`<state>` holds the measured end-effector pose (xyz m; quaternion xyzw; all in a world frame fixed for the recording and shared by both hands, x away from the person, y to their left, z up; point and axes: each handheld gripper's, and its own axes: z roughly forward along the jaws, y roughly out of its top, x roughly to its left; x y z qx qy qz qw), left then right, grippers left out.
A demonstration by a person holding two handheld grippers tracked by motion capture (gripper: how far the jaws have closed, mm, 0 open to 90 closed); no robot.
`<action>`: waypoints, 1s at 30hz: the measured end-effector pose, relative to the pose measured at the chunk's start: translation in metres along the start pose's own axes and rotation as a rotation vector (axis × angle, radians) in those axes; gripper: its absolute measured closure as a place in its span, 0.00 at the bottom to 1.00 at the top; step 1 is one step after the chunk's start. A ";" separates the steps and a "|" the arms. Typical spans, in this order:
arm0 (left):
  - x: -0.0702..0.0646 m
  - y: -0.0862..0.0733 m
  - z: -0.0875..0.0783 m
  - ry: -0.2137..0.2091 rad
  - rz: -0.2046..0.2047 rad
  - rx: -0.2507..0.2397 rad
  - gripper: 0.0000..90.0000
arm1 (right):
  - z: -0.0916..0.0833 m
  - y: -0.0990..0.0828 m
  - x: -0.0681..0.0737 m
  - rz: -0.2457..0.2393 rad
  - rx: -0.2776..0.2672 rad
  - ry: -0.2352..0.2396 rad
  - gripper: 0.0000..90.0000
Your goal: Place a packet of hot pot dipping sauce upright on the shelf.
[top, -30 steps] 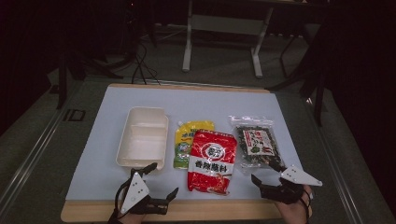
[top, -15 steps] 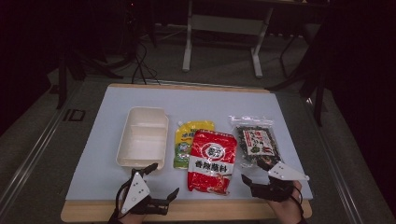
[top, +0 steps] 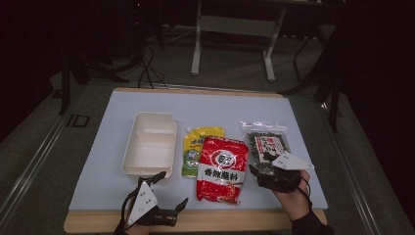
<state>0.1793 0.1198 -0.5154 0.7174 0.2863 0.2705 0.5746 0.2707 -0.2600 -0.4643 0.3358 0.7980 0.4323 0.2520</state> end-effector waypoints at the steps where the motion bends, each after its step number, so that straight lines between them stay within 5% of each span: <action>1: 0.000 0.000 0.000 -0.001 0.000 0.001 0.03 | 0.000 0.000 0.000 0.000 0.000 0.000 0.35; 13: -0.001 0.000 0.000 0.005 0.013 0.002 0.03 | 0.045 0.019 -0.009 -0.016 0.077 0.028 0.41; 30: -0.002 0.000 0.000 0.010 0.029 -0.004 0.03 | 0.093 0.011 -0.033 -0.015 0.192 0.061 0.49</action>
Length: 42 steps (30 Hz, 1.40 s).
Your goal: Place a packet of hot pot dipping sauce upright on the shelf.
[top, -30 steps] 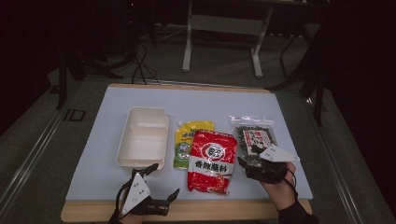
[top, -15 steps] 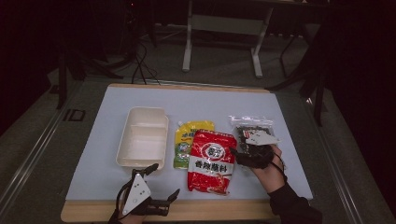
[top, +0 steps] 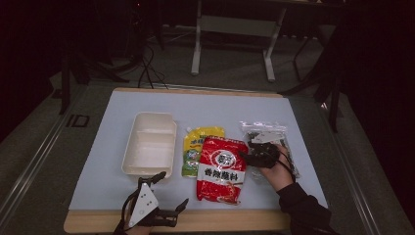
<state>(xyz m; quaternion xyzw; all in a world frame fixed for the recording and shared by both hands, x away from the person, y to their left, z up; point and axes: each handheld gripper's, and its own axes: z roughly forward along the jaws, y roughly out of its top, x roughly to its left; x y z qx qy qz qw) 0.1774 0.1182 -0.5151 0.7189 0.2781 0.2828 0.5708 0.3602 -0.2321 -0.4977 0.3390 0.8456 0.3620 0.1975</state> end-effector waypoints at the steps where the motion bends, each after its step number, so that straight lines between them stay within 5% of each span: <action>1: 0.000 0.000 0.000 0.000 0.000 0.000 0.03 | 0.002 0.001 -0.001 0.003 0.007 0.009 0.50; 7: 0.000 0.000 0.000 -0.001 -0.003 0.003 0.03 | 0.008 0.004 -0.005 0.019 0.046 0.057 0.65; 12: 0.000 0.000 0.001 -0.002 -0.002 0.006 0.03 | 0.003 0.008 -0.007 -0.014 0.068 0.037 0.96; 28: -0.003 0.006 -0.001 -0.008 -0.011 -0.001 0.03 | -0.023 0.023 0.005 -0.083 0.037 0.055 0.99; 32: -0.002 0.015 -0.002 -0.003 0.021 0.020 0.03 | -0.037 0.031 0.013 -0.104 0.000 0.067 0.99; 36: 0.000 0.025 -0.002 -0.067 0.019 0.068 0.03 | -0.057 0.040 0.023 -0.132 -0.054 0.075 0.99; 38: -0.001 0.027 -0.002 -0.064 0.030 0.090 0.03 | -0.067 0.043 0.029 -0.150 -0.073 0.083 0.99; 42: 0.007 0.031 -0.003 -0.117 -0.015 0.081 0.03 | -0.084 0.048 0.043 -0.189 -0.109 0.094 1.00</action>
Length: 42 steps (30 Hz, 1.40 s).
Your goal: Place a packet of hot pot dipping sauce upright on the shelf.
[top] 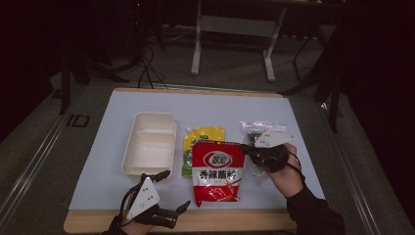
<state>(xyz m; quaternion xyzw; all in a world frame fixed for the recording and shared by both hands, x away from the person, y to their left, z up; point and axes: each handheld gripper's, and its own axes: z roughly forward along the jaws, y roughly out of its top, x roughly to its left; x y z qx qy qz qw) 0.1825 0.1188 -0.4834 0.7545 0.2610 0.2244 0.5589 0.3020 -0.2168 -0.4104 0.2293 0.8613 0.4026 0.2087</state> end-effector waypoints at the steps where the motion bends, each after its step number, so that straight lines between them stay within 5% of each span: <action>1: 0.002 0.002 0.000 -0.008 -0.003 0.004 0.03 | -0.004 0.002 0.004 -0.010 -0.005 0.002 1.00; 6: 0.015 0.009 0.005 -0.005 -0.030 0.027 0.05 | -0.019 0.012 0.021 -0.060 -0.047 0.033 0.99; 16: 0.036 0.023 0.036 -0.114 -0.058 0.055 0.27 | -0.044 0.023 0.046 -0.122 -0.111 0.097 1.00; 19: 0.038 0.027 0.043 -0.184 -0.062 0.043 0.45 | -0.046 0.024 0.048 -0.137 -0.114 0.097 1.00; 22: 0.036 0.029 0.046 -0.187 -0.050 0.047 0.66 | -0.047 0.024 0.049 -0.140 -0.116 0.095 1.00; 28: 0.037 0.030 0.047 -0.261 -0.048 0.044 0.98 | -0.051 0.025 0.052 -0.147 -0.123 0.105 0.99; 39: 0.023 0.061 0.028 -0.291 0.022 0.016 1.00 | -0.076 0.028 0.051 -0.143 -0.192 0.101 0.99; 42: 0.023 0.068 0.026 -0.294 0.026 0.028 1.00 | -0.076 0.024 0.047 -0.113 -0.206 0.138 0.89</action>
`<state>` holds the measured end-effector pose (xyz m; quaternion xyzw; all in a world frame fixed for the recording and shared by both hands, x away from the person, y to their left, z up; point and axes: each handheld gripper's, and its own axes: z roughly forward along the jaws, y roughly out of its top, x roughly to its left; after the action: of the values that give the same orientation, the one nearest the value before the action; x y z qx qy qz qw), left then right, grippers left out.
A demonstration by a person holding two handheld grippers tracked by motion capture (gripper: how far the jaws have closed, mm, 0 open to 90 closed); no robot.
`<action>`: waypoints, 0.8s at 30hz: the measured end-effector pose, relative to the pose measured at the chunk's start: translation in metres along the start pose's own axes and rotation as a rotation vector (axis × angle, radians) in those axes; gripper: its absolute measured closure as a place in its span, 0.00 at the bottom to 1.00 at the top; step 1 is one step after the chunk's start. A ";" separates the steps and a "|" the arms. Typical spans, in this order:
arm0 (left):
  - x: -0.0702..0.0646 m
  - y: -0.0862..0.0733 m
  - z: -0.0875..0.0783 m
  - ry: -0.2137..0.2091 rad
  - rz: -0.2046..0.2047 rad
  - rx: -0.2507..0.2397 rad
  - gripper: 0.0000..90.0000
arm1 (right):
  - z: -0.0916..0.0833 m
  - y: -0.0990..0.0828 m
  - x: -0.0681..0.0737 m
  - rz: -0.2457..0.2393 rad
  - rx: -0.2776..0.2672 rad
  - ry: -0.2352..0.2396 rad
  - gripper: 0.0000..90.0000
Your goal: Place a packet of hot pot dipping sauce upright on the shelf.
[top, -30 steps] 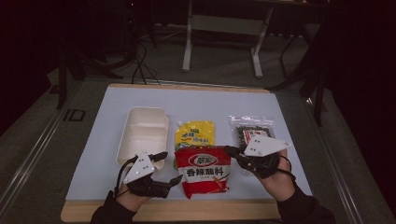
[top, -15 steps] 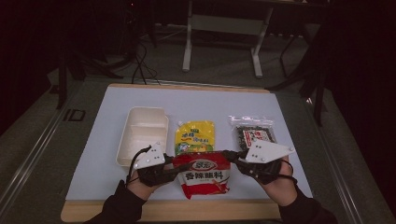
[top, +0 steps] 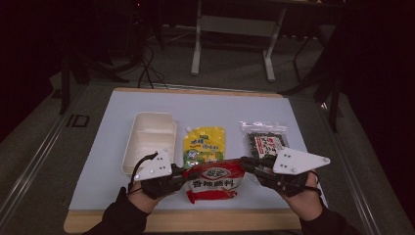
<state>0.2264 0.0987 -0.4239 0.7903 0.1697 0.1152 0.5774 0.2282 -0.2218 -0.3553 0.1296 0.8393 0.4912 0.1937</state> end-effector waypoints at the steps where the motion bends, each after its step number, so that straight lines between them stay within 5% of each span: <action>1: 0.000 0.000 0.000 0.000 0.000 0.000 1.00 | 0.000 0.000 0.000 0.000 0.000 0.000 0.89; 2: -0.001 0.002 0.000 -0.016 -0.009 -0.008 1.00 | 0.003 -0.006 -0.002 0.010 -0.002 0.014 0.77; 4: -0.002 0.003 0.000 -0.012 -0.002 -0.014 1.00 | 0.008 -0.012 -0.003 0.025 0.005 0.028 0.71; 14: 0.001 0.003 0.004 -0.023 -0.018 -0.024 1.00 | 0.019 -0.023 -0.015 0.062 0.012 0.081 0.71; 19: 0.003 0.004 0.002 -0.027 -0.034 -0.041 1.00 | 0.021 -0.022 -0.018 0.036 -0.001 0.110 0.73; 23: 0.003 0.004 0.004 -0.021 -0.034 -0.035 1.00 | 0.024 -0.022 -0.015 0.015 0.001 0.134 0.85; 24: 0.005 0.003 0.004 -0.025 -0.056 -0.043 1.00 | 0.023 -0.021 -0.015 0.002 -0.002 0.166 0.98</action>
<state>0.2332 0.0965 -0.4221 0.7741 0.1822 0.0927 0.5992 0.2513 -0.2202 -0.3810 0.0890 0.8517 0.5014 0.1234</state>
